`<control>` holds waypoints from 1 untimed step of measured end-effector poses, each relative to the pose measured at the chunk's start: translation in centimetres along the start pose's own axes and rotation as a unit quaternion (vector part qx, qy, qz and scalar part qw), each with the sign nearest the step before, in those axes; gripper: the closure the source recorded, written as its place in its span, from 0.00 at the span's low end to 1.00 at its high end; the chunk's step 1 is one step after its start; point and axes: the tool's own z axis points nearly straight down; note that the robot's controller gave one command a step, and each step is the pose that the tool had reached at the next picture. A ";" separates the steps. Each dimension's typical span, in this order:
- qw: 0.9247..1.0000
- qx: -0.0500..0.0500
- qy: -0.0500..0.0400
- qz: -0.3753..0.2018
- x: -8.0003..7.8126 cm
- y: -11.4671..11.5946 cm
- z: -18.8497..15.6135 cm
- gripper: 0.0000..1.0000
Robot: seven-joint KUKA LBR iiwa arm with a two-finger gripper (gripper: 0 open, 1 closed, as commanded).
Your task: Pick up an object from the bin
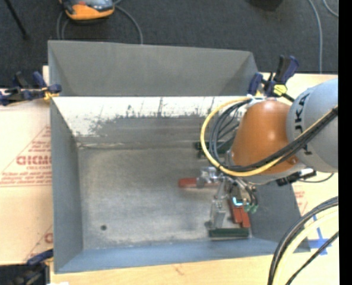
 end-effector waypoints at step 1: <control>1.000 0.000 -0.004 0.000 -0.2 0.0 -0.4 0.00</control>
Offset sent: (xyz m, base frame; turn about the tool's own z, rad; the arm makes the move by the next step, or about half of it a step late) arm 0.0715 -0.0046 -0.0573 0.0814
